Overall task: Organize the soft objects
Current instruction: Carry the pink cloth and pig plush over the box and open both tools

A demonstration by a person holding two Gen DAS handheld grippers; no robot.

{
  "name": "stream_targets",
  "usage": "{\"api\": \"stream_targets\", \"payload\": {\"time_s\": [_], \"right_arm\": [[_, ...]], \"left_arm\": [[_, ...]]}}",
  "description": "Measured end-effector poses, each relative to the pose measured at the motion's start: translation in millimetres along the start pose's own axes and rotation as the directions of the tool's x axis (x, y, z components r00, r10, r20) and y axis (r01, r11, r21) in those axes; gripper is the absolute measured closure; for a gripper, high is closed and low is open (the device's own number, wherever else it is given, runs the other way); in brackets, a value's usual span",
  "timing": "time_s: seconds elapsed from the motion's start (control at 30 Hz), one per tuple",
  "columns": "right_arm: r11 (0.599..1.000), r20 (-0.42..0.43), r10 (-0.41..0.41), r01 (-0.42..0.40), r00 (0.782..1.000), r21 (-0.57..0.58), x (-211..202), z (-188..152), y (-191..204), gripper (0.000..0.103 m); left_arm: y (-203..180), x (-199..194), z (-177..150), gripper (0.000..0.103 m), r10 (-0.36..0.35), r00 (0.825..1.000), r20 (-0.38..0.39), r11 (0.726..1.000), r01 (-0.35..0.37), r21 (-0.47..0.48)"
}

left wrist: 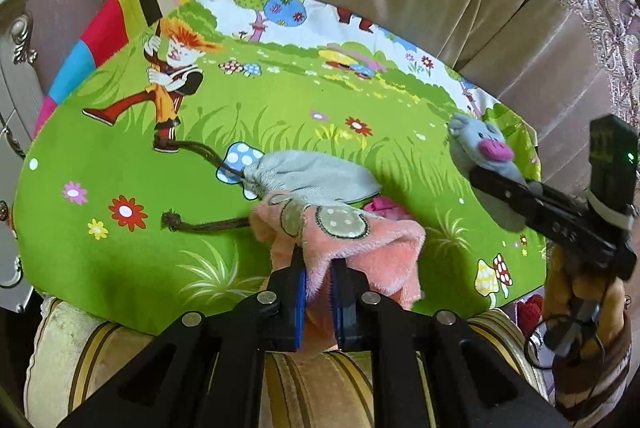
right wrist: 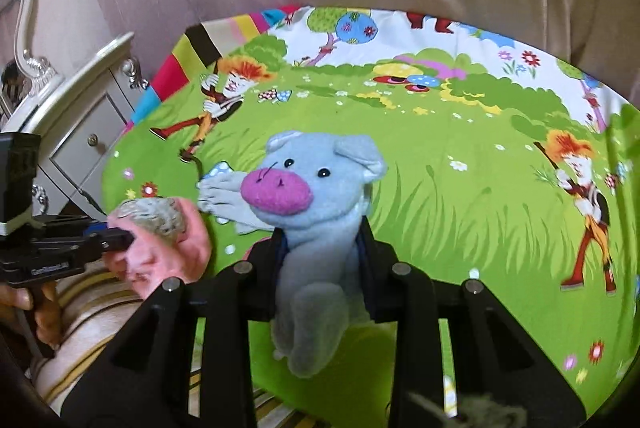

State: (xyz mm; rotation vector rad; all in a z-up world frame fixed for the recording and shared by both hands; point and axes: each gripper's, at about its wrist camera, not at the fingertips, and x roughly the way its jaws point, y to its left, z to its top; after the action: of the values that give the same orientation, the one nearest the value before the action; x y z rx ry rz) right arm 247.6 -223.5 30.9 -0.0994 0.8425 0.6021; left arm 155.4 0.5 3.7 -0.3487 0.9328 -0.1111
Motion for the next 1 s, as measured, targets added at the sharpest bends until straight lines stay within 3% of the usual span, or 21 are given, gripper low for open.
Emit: {"api": "stream_targets", "payload": {"time_s": [0.5,1.0], "right_arm": [[0.996,0.044,-0.061,0.058,0.997,0.064,-75,-45,32,0.068],[0.986,0.078,-0.127,0.117,0.989,0.122,-144,-100,37,0.068]], "left_arm": [[-28,-38,-21,0.092,-0.053,0.996,0.07,0.998,0.051,0.03],[-90,-66,-55,0.092,-0.15,0.987,0.061,0.98,0.141,0.137]]}}
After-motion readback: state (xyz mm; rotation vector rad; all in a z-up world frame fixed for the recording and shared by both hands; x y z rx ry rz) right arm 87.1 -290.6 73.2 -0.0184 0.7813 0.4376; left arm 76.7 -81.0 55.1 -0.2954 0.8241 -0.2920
